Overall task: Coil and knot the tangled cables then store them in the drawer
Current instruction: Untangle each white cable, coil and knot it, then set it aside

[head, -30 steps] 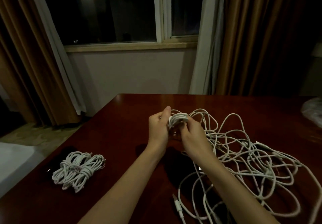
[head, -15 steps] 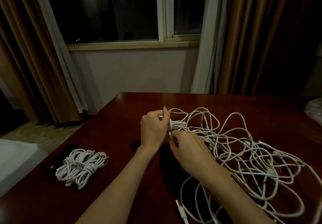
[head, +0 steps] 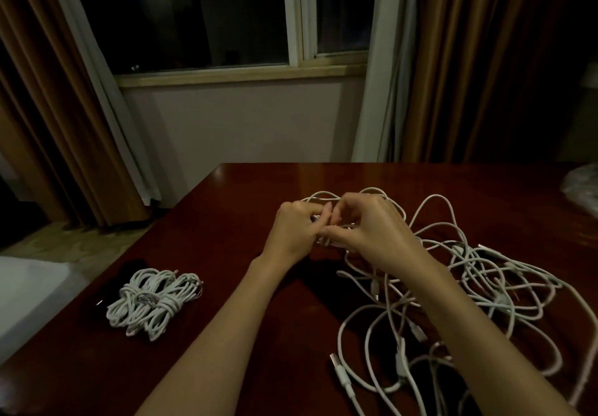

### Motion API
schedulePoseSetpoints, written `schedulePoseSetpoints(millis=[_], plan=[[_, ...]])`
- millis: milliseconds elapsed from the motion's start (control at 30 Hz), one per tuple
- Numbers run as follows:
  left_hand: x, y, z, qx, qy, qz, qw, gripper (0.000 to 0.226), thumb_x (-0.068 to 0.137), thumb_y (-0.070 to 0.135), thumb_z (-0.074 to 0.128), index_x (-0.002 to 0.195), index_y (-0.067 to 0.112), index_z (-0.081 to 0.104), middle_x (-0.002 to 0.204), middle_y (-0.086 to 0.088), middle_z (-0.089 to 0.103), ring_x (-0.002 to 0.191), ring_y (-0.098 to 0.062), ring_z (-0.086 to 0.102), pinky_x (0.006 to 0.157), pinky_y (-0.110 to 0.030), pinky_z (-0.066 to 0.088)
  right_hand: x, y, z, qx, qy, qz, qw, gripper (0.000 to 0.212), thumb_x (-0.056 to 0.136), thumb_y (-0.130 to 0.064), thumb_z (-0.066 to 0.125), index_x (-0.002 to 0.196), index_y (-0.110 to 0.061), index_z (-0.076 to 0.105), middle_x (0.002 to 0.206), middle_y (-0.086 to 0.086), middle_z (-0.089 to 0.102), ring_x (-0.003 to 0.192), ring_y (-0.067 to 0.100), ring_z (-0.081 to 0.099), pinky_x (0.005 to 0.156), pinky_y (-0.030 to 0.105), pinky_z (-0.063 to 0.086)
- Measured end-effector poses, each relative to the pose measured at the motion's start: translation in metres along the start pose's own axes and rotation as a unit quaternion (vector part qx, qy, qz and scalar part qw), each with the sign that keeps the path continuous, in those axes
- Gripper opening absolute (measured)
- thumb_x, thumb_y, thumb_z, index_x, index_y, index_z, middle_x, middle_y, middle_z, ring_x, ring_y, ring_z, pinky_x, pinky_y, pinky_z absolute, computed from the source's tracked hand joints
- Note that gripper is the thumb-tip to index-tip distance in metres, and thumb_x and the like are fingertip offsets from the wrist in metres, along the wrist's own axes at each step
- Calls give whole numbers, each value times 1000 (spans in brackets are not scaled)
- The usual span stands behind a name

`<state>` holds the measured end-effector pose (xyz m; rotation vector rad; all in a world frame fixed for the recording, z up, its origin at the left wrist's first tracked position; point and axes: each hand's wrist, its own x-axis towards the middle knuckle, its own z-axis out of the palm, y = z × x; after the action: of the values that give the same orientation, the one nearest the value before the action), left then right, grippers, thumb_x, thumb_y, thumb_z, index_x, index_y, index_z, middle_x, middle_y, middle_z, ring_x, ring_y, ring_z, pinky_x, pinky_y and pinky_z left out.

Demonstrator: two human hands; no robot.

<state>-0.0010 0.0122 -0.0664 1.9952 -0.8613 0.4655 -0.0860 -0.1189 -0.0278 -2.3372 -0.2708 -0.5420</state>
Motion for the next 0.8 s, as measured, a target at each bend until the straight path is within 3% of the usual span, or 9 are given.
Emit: schedulePoseSetpoints(millis=[100,200,300,400,467,600,733,800], plan=[[-1,7,-1,-48,-7,-13,999,42,98,11,53,62,29,66,43,16,53,42,-2,49,47,-13,30,11,2,-10,46,-74,50,995,21,76,-32,78,71,-19,63,69,-9,66,63,-1,62,57,11,44],[-1,11,1,-120,-3,-43,992,38,96,21,51,65,29,71,49,10,62,47,-4,54,50,-21,37,18,7,-16,156,-128,106,974,26,75,-30,78,66,-14,61,59,-7,64,54,-1,59,53,12,43],[0,12,4,-176,-1,-83,981,49,97,17,51,53,33,65,46,12,58,46,0,50,51,-21,37,15,15,-8,254,-138,134,948,23,79,-32,73,67,-16,62,71,0,68,68,9,66,62,16,50],[2,14,6,-214,4,-114,970,52,99,8,50,51,25,62,43,10,55,42,1,48,54,-16,41,9,19,0,413,-149,161,884,22,80,-30,66,82,-8,66,80,4,69,76,16,66,67,21,55],[1,17,8,-259,13,-144,955,53,99,9,50,50,22,64,45,7,58,42,-2,51,58,-16,46,7,20,5,472,-142,186,850,37,81,-31,64,103,-1,65,90,10,69,80,19,67,74,27,55],[1,20,8,-328,38,-195,923,44,99,13,49,58,11,64,49,3,60,44,-7,55,47,-19,44,6,18,14,547,-83,228,801,27,87,-21,60,105,-1,62,70,2,56,47,3,44,42,13,39],[1,19,8,-321,68,-224,918,44,99,15,50,56,11,58,43,7,55,39,-4,49,43,-16,39,5,18,22,527,-33,254,810,17,97,-12,52,103,0,61,68,1,55,40,1,42,39,12,36],[1,21,9,-314,97,-243,913,46,100,16,50,54,12,53,41,10,49,37,-3,43,41,-16,35,6,18,29,458,-4,249,854,21,99,-14,49,105,2,61,72,5,51,41,1,40,38,13,32]])
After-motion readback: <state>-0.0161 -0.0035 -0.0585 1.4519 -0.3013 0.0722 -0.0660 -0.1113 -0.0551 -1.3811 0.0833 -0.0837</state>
